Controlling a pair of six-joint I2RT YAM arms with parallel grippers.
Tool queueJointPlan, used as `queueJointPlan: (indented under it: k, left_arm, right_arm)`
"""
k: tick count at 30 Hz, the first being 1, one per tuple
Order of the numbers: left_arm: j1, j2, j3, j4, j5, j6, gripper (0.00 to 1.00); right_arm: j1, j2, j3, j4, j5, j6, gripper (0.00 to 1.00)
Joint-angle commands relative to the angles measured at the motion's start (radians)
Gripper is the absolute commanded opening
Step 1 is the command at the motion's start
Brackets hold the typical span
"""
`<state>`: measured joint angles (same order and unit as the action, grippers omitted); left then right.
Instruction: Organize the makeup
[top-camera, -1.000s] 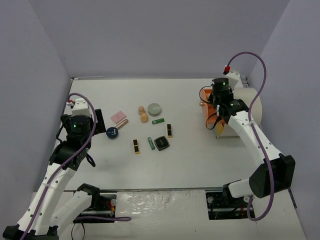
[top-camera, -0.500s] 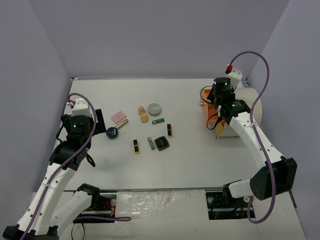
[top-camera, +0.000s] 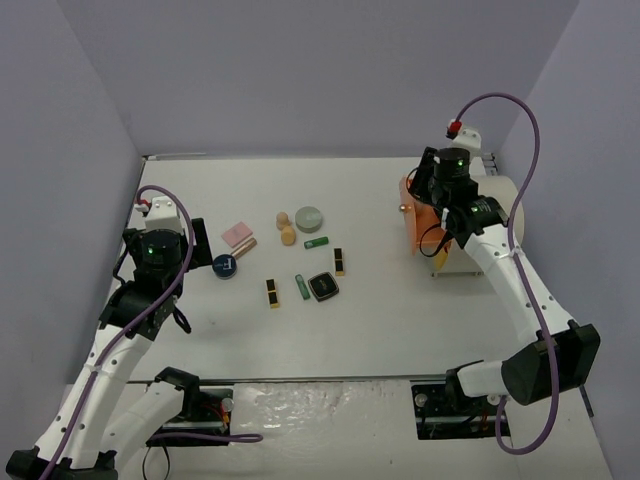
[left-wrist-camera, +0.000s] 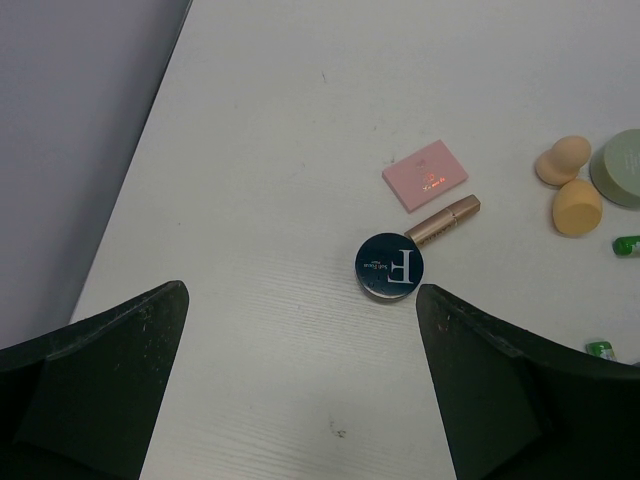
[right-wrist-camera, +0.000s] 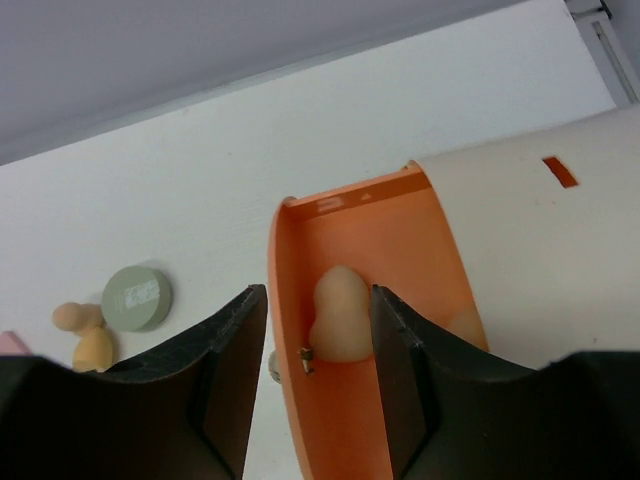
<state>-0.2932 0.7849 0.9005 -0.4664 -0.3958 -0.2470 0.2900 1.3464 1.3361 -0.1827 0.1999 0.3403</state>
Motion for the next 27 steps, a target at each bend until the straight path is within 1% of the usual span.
queueJointPlan:
  k: [1,4,7,10,15,19,23,25,27]
  left_arm:
    - [0.008,0.005,0.021,0.043,-0.001,-0.015,0.97]
    - [0.01,0.005,0.021,0.042,-0.002,-0.015,0.97]
    - [0.011,0.005,0.023,0.04,-0.002,-0.015,0.97]
    - [0.012,0.004,0.023,0.041,-0.002,-0.015,0.97]
    - [0.014,-0.001,0.022,0.04,-0.005,-0.017,0.97]
    - [0.016,-0.003,0.021,0.04,-0.003,-0.017,0.97]
    - [0.017,-0.001,0.021,0.041,-0.003,-0.018,0.97]
    - [0.017,-0.001,0.021,0.041,-0.003,-0.02,0.97]
    - [0.017,-0.001,0.02,0.043,-0.003,-0.02,0.97]
  right_arm:
    - [0.084,0.037,0.133,0.078,-0.119,-0.114,0.49]
    - [0.179,0.111,0.189,0.079,-0.116,-0.152,0.54]
    - [0.231,0.191,0.241,0.08,-0.139,-0.151,0.6]
    - [0.276,0.283,0.267,0.093,-0.136,-0.143,0.63]
    - [0.363,0.446,0.312,0.126,-0.127,-0.114,0.64]
    - [0.424,0.594,0.344,0.161,-0.067,-0.052,0.64]
    - [0.457,0.704,0.371,0.228,-0.031,0.008,0.63]
    - [0.463,0.723,0.387,0.241,-0.023,0.02,0.63]
    - [0.477,0.797,0.418,0.254,0.006,0.04,0.63]
